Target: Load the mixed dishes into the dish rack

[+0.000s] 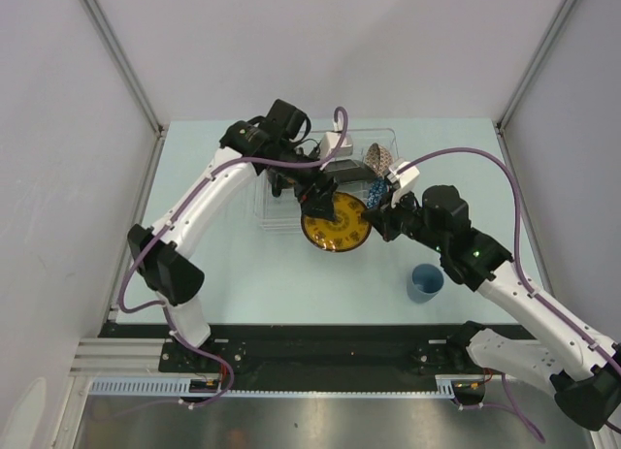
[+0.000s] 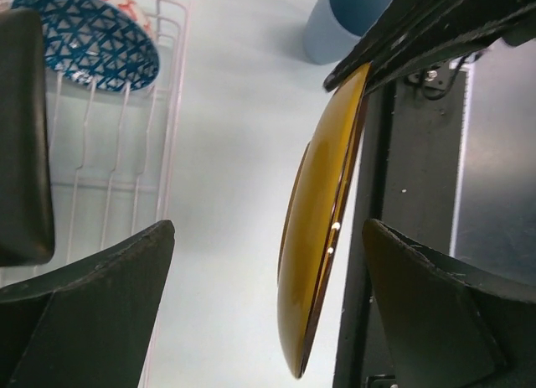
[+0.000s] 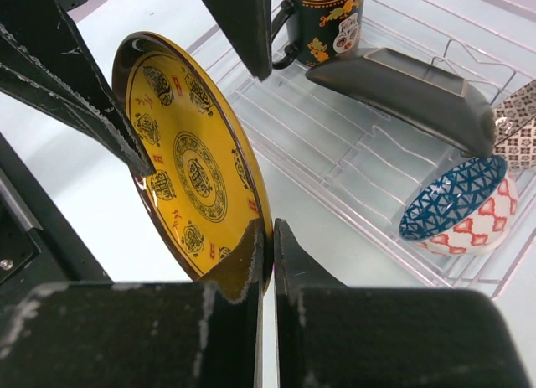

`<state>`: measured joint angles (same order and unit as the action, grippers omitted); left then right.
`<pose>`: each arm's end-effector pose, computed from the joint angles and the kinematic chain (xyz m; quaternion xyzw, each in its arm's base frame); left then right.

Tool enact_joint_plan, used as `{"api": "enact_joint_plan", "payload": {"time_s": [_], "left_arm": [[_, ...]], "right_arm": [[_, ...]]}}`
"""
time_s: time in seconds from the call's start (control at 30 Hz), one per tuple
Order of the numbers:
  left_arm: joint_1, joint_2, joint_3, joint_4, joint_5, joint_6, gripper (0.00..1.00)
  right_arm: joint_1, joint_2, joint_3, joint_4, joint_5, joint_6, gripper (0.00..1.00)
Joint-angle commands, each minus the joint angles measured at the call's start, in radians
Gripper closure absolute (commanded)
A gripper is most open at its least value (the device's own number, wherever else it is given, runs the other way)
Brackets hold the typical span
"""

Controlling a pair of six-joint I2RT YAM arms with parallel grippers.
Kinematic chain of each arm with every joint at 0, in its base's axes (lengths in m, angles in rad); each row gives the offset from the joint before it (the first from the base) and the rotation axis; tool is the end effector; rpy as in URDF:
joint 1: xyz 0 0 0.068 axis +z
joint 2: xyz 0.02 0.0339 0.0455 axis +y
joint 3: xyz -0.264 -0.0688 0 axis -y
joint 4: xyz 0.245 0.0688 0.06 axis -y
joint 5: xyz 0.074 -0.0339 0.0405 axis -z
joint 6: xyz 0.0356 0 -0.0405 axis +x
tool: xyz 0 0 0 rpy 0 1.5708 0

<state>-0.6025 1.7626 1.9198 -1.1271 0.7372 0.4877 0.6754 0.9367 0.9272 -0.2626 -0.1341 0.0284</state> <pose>0.2828 -0.2235 0.3875 0.5532 0.7066 -0.3594 0.2559 0.1644 0.1378 0.3545 -0.2910 0.7406 0.2580 0.5479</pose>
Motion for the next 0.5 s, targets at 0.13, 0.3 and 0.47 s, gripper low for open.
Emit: {"api": "enact_joint_plan", "payload": {"time_s": [0.13, 0.3, 0.47], "left_arm": [[0.001, 0.092, 0.154, -0.132, 0.177, 0.023, 0.19], [0.001, 0.143, 0.217, -0.206, 0.2, 0.052, 0.63], [0.001, 0.147, 0.223, -0.204, 0.174, 0.06, 0.98]], "right_arm": [[0.021, -0.006, 0.05, 0.091, 0.07, -0.025, 1.0], [0.023, -0.012, 0.048, 0.072, 0.106, -0.025, 1.0], [0.023, -0.018, 0.048, 0.069, 0.133, -0.048, 1.0]]}}
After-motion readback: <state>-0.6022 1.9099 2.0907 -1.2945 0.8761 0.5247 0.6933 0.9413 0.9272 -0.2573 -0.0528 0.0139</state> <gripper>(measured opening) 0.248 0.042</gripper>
